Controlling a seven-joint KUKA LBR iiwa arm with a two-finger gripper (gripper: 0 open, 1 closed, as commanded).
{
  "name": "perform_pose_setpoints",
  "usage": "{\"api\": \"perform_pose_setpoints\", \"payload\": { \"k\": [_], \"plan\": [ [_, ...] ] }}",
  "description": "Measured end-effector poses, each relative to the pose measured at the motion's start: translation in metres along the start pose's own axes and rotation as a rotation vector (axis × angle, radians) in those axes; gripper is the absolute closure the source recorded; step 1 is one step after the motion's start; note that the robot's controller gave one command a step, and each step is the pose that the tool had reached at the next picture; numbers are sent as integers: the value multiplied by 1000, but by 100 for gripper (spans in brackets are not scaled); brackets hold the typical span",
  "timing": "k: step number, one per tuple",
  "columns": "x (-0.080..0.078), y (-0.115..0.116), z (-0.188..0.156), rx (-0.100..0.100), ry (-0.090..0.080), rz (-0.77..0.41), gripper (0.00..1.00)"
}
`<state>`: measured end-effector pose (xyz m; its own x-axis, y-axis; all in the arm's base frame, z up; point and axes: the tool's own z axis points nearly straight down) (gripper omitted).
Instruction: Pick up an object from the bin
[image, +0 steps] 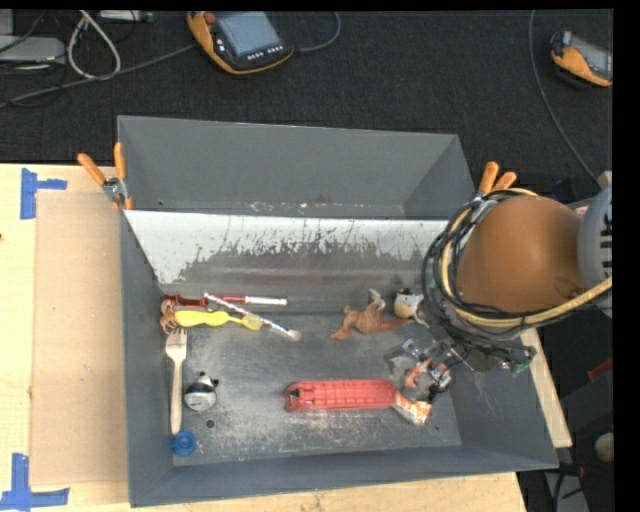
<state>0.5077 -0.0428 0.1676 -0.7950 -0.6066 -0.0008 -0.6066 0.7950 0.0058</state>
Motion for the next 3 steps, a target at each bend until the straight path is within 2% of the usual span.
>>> {"api": "perform_pose_setpoints", "payload": {
  "k": [1,2,3],
  "plan": [
    [-21,9,22,-2,-4,-9,100],
    [-31,26,56,-6,2,143,0],
    [-31,26,56,-6,3,142,0]
  ]
}}
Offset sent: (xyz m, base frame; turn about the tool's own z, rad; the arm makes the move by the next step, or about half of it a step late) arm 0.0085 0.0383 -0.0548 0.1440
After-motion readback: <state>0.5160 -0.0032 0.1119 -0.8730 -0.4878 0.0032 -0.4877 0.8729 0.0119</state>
